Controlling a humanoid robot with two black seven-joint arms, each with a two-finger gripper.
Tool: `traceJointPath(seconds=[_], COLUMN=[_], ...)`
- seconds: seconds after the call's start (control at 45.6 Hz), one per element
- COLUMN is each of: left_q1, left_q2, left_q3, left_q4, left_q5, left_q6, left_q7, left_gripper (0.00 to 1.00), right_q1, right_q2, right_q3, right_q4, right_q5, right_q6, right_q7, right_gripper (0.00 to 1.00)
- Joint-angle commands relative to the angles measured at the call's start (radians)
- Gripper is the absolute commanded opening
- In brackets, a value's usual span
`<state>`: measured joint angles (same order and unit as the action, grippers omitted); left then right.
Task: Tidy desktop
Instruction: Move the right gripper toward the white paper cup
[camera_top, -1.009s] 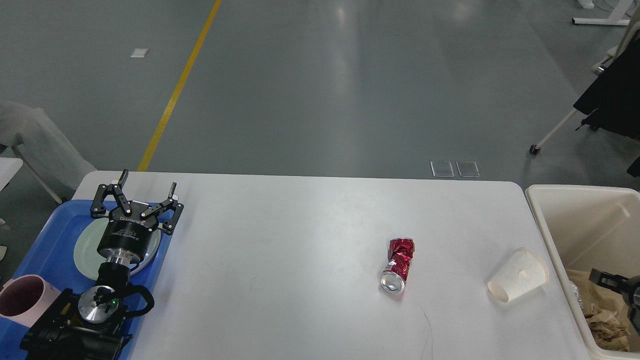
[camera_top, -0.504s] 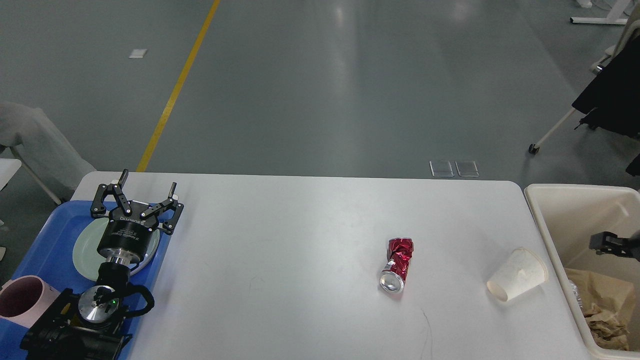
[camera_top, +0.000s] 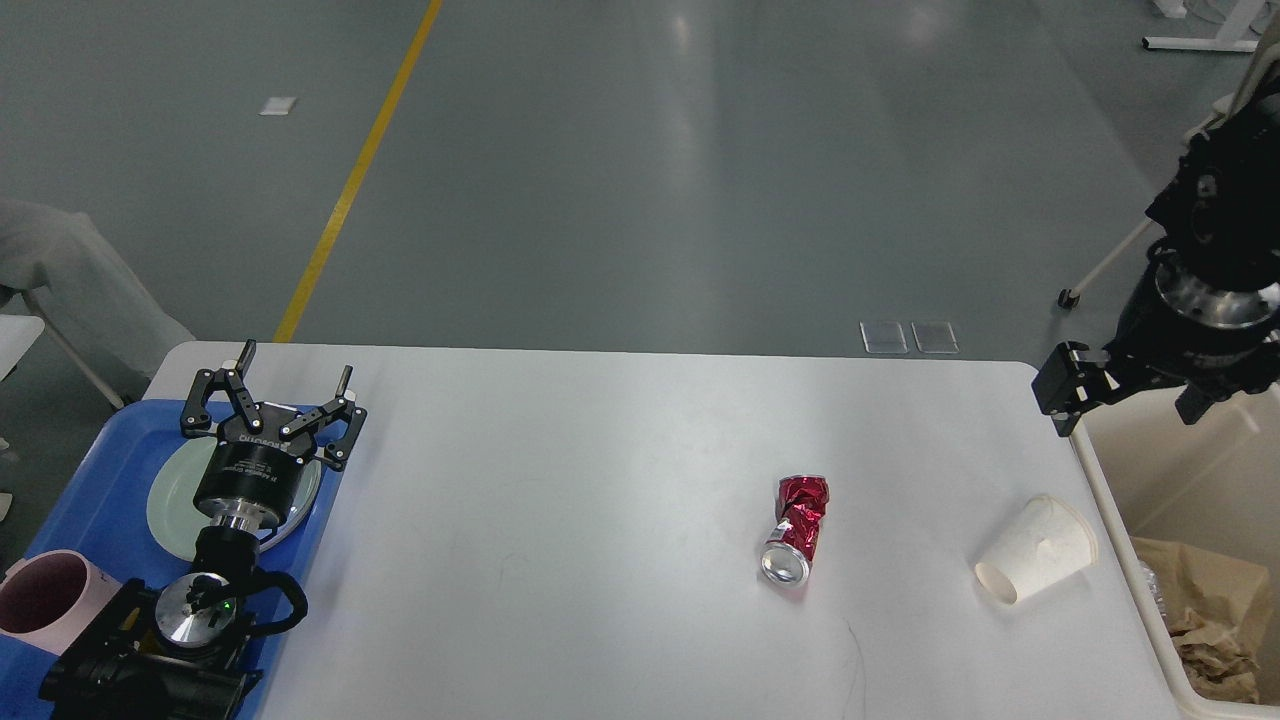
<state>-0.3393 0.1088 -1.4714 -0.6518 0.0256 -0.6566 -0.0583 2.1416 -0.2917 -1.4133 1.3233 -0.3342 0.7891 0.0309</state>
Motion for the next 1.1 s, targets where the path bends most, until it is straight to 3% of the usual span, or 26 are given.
traceJointPath(seconds=[0.0, 0.175, 0.483, 0.636, 0.833, 1.075], left_q1=[0.0, 0.0, 0.0, 0.0, 0.0, 0.0], left_q2=[0.0, 0.0, 0.0, 0.0, -0.001, 0.0], left_q3=[0.0, -0.001, -0.001, -0.001, -0.001, -0.001], left_q4=[0.0, 0.0, 0.0, 0.0, 0.0, 0.0], left_q5=[0.0, -0.001, -0.001, -0.001, 0.0, 0.0], left_q6=[0.0, 0.0, -0.002, -0.002, 0.0, -0.002], left_q7=[-0.001, -0.001, 0.0, -0.001, -0.001, -0.001], left_gripper=[0.97, 0.96, 0.97, 0.96, 0.96, 0.96], right_q1=[0.098, 0.207, 0.186, 0.143, -0.08, -0.538], right_q2=[0.039, 0.037, 0.032, -0.007, -0.081, -0.239], right_q3=[0.026, 0.115, 0.05, -0.01, -0.001, 0.197], right_q4=[0.103, 0.229, 0.231, 0.228, 0.188, -0.113], right_q5=[0.038, 0.07, 0.142, 0.325, 0.52, 0.555], right_q6=[0.018, -0.002, -0.148, -0.177, -0.39, -0.528], right_q7=[0.0, -0.002, -0.006, -0.006, -0.032, -0.029], right_gripper=[1.0, 1.0, 1.0, 1.0, 1.0, 1.0])
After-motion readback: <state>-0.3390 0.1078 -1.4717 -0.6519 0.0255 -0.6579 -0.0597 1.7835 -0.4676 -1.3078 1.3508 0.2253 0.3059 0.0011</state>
